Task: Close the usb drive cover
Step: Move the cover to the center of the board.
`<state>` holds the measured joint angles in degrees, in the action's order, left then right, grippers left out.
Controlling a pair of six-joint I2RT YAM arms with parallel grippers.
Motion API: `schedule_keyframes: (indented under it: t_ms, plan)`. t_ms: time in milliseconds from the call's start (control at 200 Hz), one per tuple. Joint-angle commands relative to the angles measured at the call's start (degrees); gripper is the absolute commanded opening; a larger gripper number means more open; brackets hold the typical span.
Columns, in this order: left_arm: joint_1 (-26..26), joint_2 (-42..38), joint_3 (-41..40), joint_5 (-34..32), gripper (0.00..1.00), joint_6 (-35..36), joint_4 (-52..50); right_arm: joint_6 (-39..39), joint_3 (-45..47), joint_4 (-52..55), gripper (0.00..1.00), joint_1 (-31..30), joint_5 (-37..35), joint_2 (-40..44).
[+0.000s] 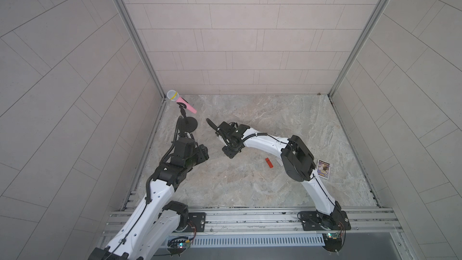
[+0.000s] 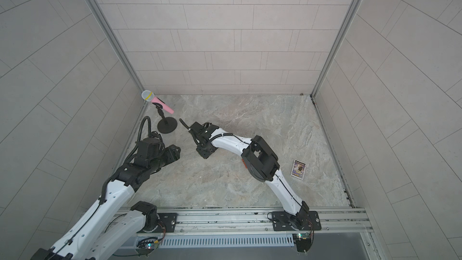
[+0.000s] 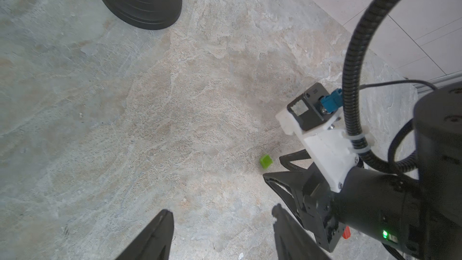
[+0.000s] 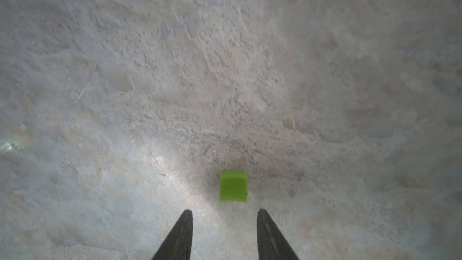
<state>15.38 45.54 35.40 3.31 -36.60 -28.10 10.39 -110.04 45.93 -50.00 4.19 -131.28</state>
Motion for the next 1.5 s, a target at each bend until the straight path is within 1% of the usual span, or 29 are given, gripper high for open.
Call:
schedule_keyframes:
  t_ms: [0, 80, 190, 470, 575, 660, 756, 1151, 1366, 1496]
  plan:
    - [-0.4, -0.6, -0.7, -1.2, 0.7, -0.3, -1.3, 0.8, -2.3, 3.8, 0.44, 0.0, -1.1, -1.9]
    - [-0.4, -0.6, -0.7, -1.2, 0.7, -0.1, -1.3, 1.1, -4.5, 5.1, 0.43, 0.0, 0.1, -3.8]
    - [-0.4, -0.7, -0.7, -0.8, 0.7, 0.0, -1.1, 1.7, -7.3, 6.8, 0.41, 0.0, -0.3, -5.8]
    - [-0.4, -0.5, -0.9, -0.2, 0.7, 0.0, -0.9, 2.2, -8.7, 7.9, 0.39, 0.1, -2.2, -7.5]
    - [-0.4, -0.5, -0.9, 0.2, 0.7, 0.0, -0.7, 2.2, -8.7, 8.4, 0.35, 0.2, -1.8, -7.9]
    - [-0.4, -0.4, -1.1, 0.3, 0.7, -0.1, -0.5, 2.0, -8.2, 8.4, 0.29, 0.2, -1.1, -8.0]
    - [-0.4, -0.1, -1.3, 0.7, 0.7, -0.3, -0.1, 2.0, -7.9, 8.4, 0.26, 0.5, -1.0, -8.4]
    - [-0.4, 0.3, -1.6, 2.3, 0.7, -0.7, 0.4, 2.5, -8.1, 8.5, 0.27, 1.1, -0.3, -10.3]
    - [-0.4, 0.6, -1.7, 3.1, 0.7, -0.8, 0.8, 3.4, -9.9, 9.2, 0.28, 1.1, 0.0, -11.7]
    - [-0.4, 0.7, -1.6, 3.4, 0.7, -0.8, 0.8, 3.3, -10.3, 9.9, 0.23, 1.1, 0.1, -11.8]
